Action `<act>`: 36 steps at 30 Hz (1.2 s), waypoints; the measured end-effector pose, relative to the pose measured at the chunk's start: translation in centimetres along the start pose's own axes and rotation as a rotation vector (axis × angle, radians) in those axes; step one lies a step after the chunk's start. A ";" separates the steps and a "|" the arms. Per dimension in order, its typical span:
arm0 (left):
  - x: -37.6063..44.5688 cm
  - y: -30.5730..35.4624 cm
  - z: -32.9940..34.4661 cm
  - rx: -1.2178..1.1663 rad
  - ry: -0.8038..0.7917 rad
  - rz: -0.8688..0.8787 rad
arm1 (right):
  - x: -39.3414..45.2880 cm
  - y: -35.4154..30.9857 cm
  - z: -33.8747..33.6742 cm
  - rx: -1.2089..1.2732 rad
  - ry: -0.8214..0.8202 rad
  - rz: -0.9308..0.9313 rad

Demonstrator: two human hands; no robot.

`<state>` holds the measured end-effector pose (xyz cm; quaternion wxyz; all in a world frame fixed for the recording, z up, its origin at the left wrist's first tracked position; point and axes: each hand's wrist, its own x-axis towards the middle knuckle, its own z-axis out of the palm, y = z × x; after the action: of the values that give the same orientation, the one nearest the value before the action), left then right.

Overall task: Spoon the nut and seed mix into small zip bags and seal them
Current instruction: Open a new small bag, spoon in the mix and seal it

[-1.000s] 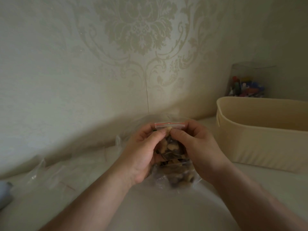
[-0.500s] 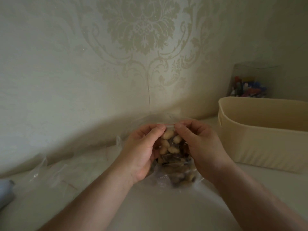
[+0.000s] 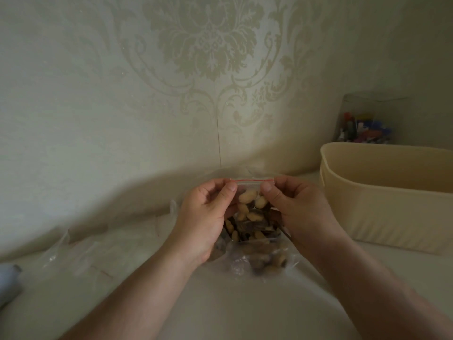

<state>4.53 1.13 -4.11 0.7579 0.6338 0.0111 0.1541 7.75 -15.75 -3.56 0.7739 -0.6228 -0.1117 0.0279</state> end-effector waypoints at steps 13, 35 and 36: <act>0.2 -0.4 -0.3 0.121 0.032 0.020 | 0.1 -0.2 0.2 -0.158 0.090 -0.074; 0.1 -0.3 0.1 -0.011 0.042 -0.015 | -0.4 -0.7 0.4 -0.033 0.039 -0.083; 0.1 -0.2 0.1 -0.024 0.033 -0.014 | -0.4 -0.7 0.4 -0.032 0.039 -0.080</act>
<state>4.71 1.01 -4.30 0.7664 0.6217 0.0259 0.1593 7.22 -15.58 -2.89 0.7664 -0.6305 -0.1221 -0.0170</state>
